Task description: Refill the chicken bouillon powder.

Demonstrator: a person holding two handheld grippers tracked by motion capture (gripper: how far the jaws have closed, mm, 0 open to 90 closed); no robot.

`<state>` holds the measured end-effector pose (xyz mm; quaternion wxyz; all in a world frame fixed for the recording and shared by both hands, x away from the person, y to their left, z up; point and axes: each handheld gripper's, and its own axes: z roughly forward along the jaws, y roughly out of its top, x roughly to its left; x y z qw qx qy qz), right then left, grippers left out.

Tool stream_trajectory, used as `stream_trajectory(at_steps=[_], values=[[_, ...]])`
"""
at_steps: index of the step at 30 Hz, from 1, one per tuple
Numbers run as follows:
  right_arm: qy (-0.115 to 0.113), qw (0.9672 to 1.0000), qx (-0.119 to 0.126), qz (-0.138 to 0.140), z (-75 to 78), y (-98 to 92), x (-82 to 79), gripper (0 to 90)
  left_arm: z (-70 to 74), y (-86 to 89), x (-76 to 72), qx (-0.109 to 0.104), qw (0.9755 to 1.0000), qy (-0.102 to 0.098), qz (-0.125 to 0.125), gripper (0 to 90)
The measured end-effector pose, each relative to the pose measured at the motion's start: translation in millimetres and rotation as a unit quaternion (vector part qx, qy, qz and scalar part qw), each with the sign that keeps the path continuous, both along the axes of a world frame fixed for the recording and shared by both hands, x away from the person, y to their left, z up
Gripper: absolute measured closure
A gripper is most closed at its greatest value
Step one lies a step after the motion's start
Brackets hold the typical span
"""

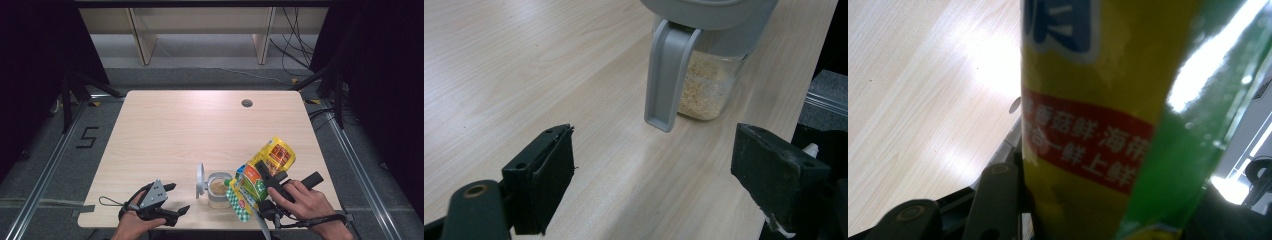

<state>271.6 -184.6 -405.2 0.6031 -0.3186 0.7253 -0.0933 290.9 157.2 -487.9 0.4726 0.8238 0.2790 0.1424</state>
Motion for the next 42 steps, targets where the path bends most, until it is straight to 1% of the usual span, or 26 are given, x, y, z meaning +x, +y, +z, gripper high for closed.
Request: stream_trajectory(at_steps=[12,13,14,16,17,24,25,28,31,32,34,35,36,37,38,39,42], values=[[0.001,1.0000,0.002,-0.002,0.4,-0.8,0.0,59.7,-0.3,-0.2,-0.1,-0.002,1.0000,0.001,0.001,16.8],[0.001,1.0000,0.002,-0.002,0.3,-0.8,0.2,59.7,-0.1,0.1,0.3,0.000,1.0000,-0.001,0.001,16.8],[0.001,1.0000,0.001,-0.001,0.1,-0.8,0.3,59.7,-0.2,-0.2,-0.1,-0.002,1.0000,0.002,0.002,16.8],[0.001,1.0000,0.001,0.000,0.0,-0.6,0.4,59.7,-0.1,-0.1,0.0,-0.002,1.0000,0.001,0.002,16.8],[0.000,1.0000,0.001,0.001,-0.4,-0.4,0.3,59.7,0.4,1.2,0.8,0.006,1.0000,-0.004,-0.001,16.8],[0.001,1.0000,0.002,0.000,-0.9,-0.5,0.2,59.8,0.4,1.1,0.7,0.005,1.0000,-0.004,0.001,16.8],[0.001,1.0000,0.002,0.000,-1.1,-0.6,0.1,59.8,0.2,0.3,0.0,0.002,1.0000,-0.001,0.002,16.8],[0.001,1.0000,0.001,0.001,-1.2,-0.2,0.4,59.8,0.1,-0.1,-0.2,0.001,1.0000,0.000,0.002,16.8],[0.003,1.0000,0.000,0.001,-0.8,0.0,0.3,59.8,0.3,0.2,0.2,0.000,1.0000,-0.001,-0.001,16.8],[0.001,1.0000,0.000,0.001,-0.3,-0.5,0.4,59.8,0.8,0.6,0.4,0.000,1.0000,-0.006,0.000,16.8],[0.002,1.0000,0.001,0.000,-0.2,-0.6,0.3,59.8,0.7,0.7,0.2,0.000,1.0000,-0.005,0.001,16.8],[0.002,1.0000,0.001,0.000,-0.2,-0.6,0.3,59.8,0.6,0.8,0.1,0.001,1.0000,-0.005,0.000,16.8],[0.004,1.0000,0.001,0.000,-0.6,-0.4,0.2,59.8,1.4,1.4,0.7,0.007,0.9999,-0.010,-0.005,16.8],[0.003,1.0000,0.001,0.001,-0.9,-0.5,0.2,59.8,1.4,1.4,0.7,0.007,0.9999,-0.010,-0.005,16.8],[0.003,1.0000,0.001,0.001,-0.9,-0.5,0.2,59.8,1.6,1.2,0.0,0.005,1.0000,-0.005,0.000,16.8],[0.003,1.0000,0.002,0.001,-1.2,-0.5,0.4,59.8,0.7,1.1,0.2,0.003,1.0000,-0.003,-0.002,16.8],[0.004,1.0000,0.001,0.002,-1.2,-0.7,0.3,59.9,0.6,1.1,0.3,0.005,1.0000,-0.002,-0.002,16.8]])
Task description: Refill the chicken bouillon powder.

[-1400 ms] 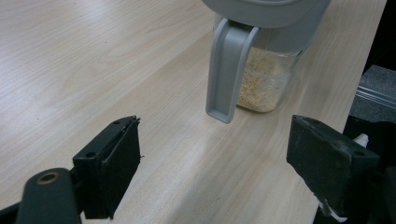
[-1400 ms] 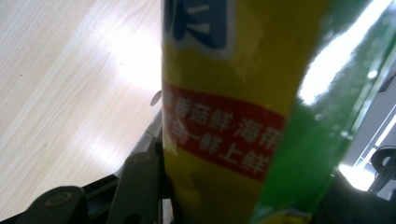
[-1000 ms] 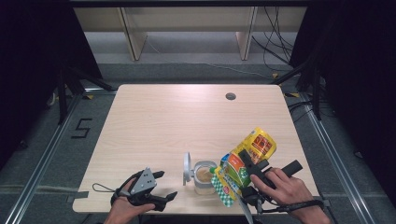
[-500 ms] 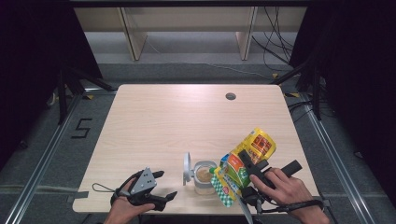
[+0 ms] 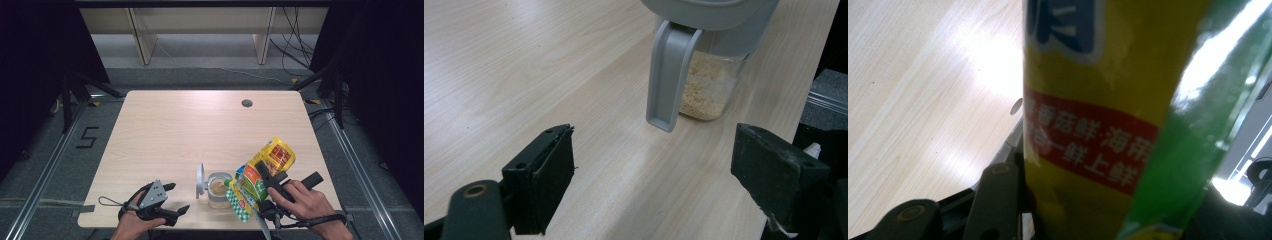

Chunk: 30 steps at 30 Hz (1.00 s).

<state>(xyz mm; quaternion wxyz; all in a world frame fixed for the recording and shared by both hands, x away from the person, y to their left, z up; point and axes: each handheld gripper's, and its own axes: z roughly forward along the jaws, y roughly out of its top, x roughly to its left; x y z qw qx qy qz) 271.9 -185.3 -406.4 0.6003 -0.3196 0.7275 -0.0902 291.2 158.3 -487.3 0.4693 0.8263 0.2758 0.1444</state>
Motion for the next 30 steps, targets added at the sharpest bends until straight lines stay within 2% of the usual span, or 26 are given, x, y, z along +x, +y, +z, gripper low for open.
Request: stream_trajectory(at_steps=[11,14,15,16,17,20,21,23,24,26,27,28,30], values=[[-0.005,1.0000,-0.007,0.001,-0.8,1.2,-0.6,60.1,0.2,0.1,-0.2,-0.003,1.0000,-0.001,0.002,16.8],[-0.002,1.0000,-0.004,0.001,-1.6,0.7,0.0,60.2,0.4,1.5,1.3,0.003,1.0000,-0.005,-0.003,16.8],[-0.002,1.0000,-0.004,0.001,-1.6,0.8,0.0,60.2,-0.4,0.9,0.7,-0.004,1.0000,0.003,0.003,16.8],[-0.002,1.0000,-0.004,0.001,-1.6,0.8,0.0,60.2,-0.6,0.8,1.1,-0.006,1.0000,-0.001,0.005,16.8],[-0.004,1.0000,-0.005,0.001,-1.7,1.1,0.2,60.3,0.6,3.2,2.2,0.008,0.9999,-0.007,-0.001,16.8],[-0.002,1.0000,-0.005,0.001,-1.7,1.1,0.4,60.4,0.0,1.9,1.7,-0.001,1.0000,-0.003,0.001,16.8],[-0.003,1.0000,-0.004,0.001,-1.8,0.9,0.4,60.4,-0.8,0.6,0.8,-0.010,0.9999,0.004,0.006,16.8],[-0.002,1.0000,-0.004,0.000,-1.5,0.6,0.1,60.4,-0.7,1.0,1.2,-0.002,1.0000,0.000,0.002,16.8],[-0.003,1.0000,-0.004,0.001,-1.2,0.5,-0.1,60.5,-1.3,-0.4,0.3,-0.012,0.9999,0.001,0.007,16.8],[-0.004,1.0000,-0.002,0.001,-0.4,0.5,-0.1,60.5,0.2,1.5,1.3,-0.002,1.0000,0.003,0.001,16.8],[-0.005,1.0000,-0.002,0.001,-0.1,0.2,-0.4,60.6,0.0,1.4,0.9,-0.006,1.0000,0.002,0.005,16.8],[-0.005,1.0000,-0.003,0.001,0.4,0.1,-0.4,60.6,0.5,2.5,1.9,0.000,1.0000,-0.005,0.000,16.8],[-0.004,1.0000,-0.004,-0.005,1.3,-0.1,-0.8,61.8,0.2,2.4,2.0,-0.002,1.0000,-0.004,0.001,16.8]])
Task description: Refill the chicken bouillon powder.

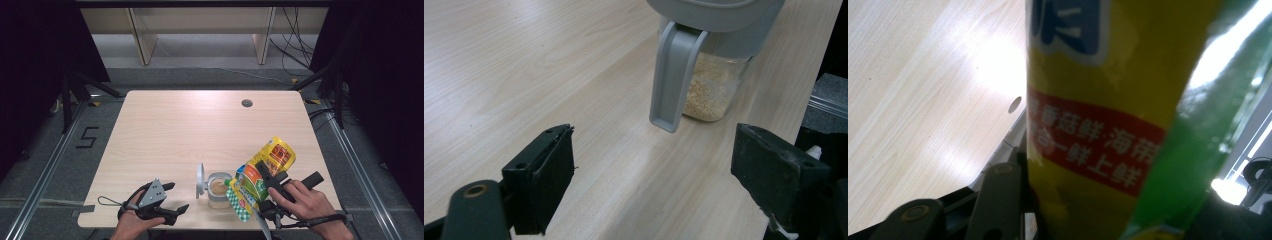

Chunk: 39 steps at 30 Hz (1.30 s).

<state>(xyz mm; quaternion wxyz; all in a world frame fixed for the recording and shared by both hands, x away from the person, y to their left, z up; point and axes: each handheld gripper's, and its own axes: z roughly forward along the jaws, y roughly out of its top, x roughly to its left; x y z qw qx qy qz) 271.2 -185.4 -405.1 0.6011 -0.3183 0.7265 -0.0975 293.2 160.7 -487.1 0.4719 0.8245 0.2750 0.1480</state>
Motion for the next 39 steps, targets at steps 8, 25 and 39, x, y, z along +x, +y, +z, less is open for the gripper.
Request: stream_trajectory(at_steps=[8,25,39], values=[[0.003,1.0000,0.005,0.000,0.9,-0.8,0.3,61.9,0.2,-0.1,-0.2,0.001,1.0000,0.000,0.001,16.8],[-0.001,1.0000,0.003,0.000,2.8,-1.6,-1.3,62.0,0.2,-0.6,-0.8,-0.001,1.0000,0.003,0.003,16.8],[-0.003,1.0000,0.008,0.004,4.3,-3.0,-1.2,62.1,0.3,-0.5,-0.9,-0.001,1.0000,0.003,0.002,16.8]])
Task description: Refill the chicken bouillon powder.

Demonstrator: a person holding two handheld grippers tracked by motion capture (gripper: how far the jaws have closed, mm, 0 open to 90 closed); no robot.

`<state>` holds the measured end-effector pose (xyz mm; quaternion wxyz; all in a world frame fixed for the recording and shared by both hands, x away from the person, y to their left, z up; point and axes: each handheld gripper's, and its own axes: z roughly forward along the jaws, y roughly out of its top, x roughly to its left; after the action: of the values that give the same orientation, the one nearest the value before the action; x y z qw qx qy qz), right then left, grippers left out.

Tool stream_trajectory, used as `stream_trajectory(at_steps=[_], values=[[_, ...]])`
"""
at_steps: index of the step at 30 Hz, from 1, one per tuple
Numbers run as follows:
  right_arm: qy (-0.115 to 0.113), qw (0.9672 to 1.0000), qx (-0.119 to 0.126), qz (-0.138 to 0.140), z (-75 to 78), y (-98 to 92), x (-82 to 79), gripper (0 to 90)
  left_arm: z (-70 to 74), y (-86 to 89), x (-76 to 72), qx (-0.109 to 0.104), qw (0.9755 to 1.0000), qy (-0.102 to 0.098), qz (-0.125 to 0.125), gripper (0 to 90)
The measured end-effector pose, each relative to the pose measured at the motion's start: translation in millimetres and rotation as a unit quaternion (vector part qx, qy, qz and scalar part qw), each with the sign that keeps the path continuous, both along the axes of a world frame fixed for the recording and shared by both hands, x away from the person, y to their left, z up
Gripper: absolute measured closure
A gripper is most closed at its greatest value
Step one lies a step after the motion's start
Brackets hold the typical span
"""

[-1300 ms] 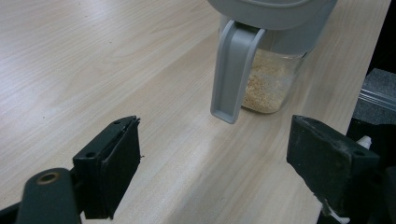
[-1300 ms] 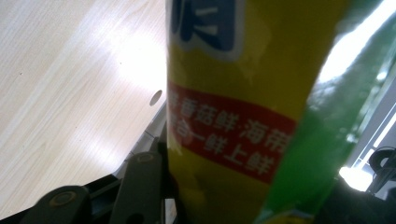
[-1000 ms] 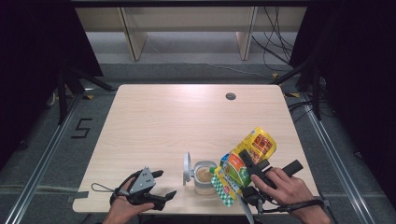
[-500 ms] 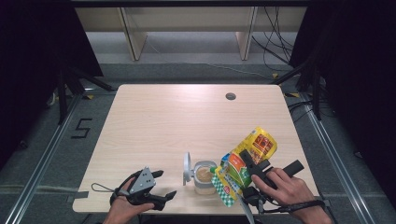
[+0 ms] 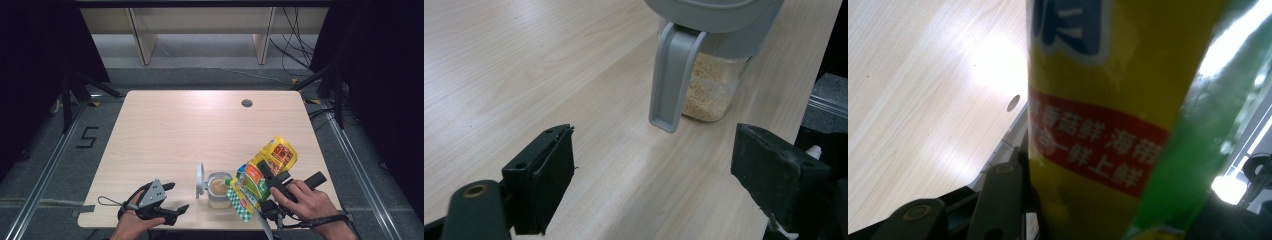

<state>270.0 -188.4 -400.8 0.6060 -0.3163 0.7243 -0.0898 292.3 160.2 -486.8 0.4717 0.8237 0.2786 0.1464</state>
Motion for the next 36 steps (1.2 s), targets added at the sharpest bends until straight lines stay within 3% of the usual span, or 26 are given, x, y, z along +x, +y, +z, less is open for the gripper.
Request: stream_trajectory(at_steps=[36], values=[[0.003,1.0000,-0.002,-0.001,-1.1,-0.7,0.6,62.2,0.5,0.4,0.7,0.002,1.0000,-0.003,-0.002,16.5]])
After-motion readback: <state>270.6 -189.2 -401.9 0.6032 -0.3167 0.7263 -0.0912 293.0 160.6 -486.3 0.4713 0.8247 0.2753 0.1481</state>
